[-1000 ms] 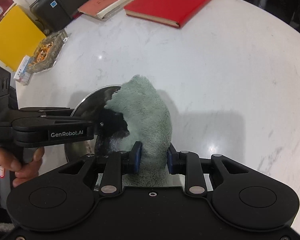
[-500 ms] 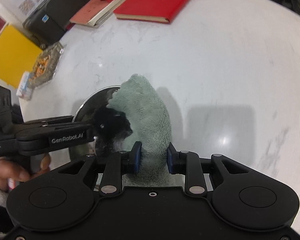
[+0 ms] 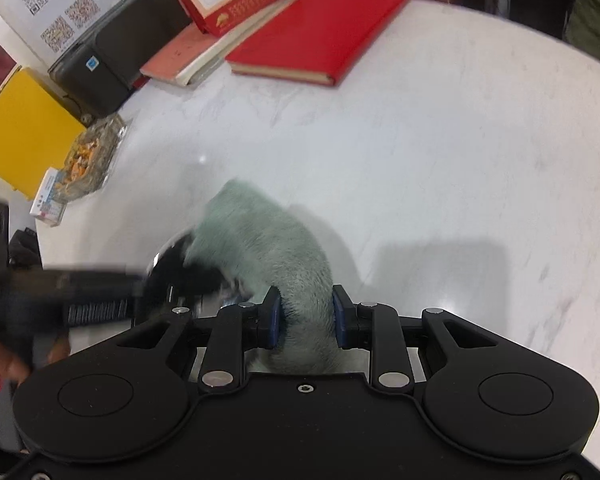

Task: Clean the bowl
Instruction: 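Rub the cloth over the bowl's outer wall near the left gripper, then wipe the cloth around the bowl's outer wall with the right gripper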

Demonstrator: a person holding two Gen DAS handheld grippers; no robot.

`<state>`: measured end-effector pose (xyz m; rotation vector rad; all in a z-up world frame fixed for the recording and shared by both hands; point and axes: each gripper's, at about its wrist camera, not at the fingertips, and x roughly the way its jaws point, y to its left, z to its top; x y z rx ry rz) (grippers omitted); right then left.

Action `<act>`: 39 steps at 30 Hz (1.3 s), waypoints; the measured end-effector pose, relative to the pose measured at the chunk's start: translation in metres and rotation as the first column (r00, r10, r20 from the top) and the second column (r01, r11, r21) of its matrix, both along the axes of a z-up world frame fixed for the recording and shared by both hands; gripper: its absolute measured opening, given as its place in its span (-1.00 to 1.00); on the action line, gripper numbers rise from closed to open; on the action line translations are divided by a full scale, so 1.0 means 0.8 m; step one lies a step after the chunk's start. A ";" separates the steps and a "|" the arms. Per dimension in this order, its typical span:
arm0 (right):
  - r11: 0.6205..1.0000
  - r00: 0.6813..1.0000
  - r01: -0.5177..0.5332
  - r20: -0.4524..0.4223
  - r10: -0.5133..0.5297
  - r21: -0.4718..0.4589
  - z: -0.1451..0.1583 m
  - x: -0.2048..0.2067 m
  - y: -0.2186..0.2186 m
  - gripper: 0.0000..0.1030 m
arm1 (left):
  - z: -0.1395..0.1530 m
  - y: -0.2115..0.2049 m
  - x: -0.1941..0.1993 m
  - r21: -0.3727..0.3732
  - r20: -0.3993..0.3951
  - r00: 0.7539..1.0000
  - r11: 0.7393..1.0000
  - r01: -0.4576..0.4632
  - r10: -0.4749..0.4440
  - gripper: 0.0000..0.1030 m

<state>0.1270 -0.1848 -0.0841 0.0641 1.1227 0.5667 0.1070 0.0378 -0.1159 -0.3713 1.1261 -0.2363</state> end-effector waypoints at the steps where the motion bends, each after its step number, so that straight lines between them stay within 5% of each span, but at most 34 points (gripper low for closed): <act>1: 1.000 1.000 -0.002 0.000 0.002 0.010 0.000 0.000 -0.002 -0.52 | 0.004 -0.004 -0.001 0.027 0.008 1.000 1.000 0.010 -0.010 -0.76; 11: 0.995 0.992 -0.094 0.085 0.095 -0.016 0.005 0.010 0.017 -0.52 | 0.005 -0.024 0.019 0.095 -0.017 0.998 0.993 0.064 -0.062 -0.68; 19: 0.998 0.999 0.049 -0.016 -0.049 0.049 -0.013 -0.027 -0.028 -0.52 | 0.007 -0.026 0.011 0.085 -0.024 1.000 0.996 0.022 -0.020 -0.66; 28: 1.000 0.994 -0.003 0.106 0.001 0.022 0.007 0.009 0.009 -0.52 | 0.007 -0.033 0.001 0.100 -0.043 0.999 0.994 0.031 -0.026 -0.60; 35: 0.987 0.991 0.131 -0.047 -0.128 0.091 -0.020 -0.039 -0.041 -0.52 | 0.004 -0.029 -0.002 0.060 -0.047 0.999 0.998 0.002 0.001 -0.59; 39: 0.984 0.987 0.154 -0.056 -0.150 0.092 -0.022 -0.048 -0.044 -0.52 | 0.016 -0.027 0.005 0.056 -0.019 1.000 0.998 -0.008 0.009 -0.62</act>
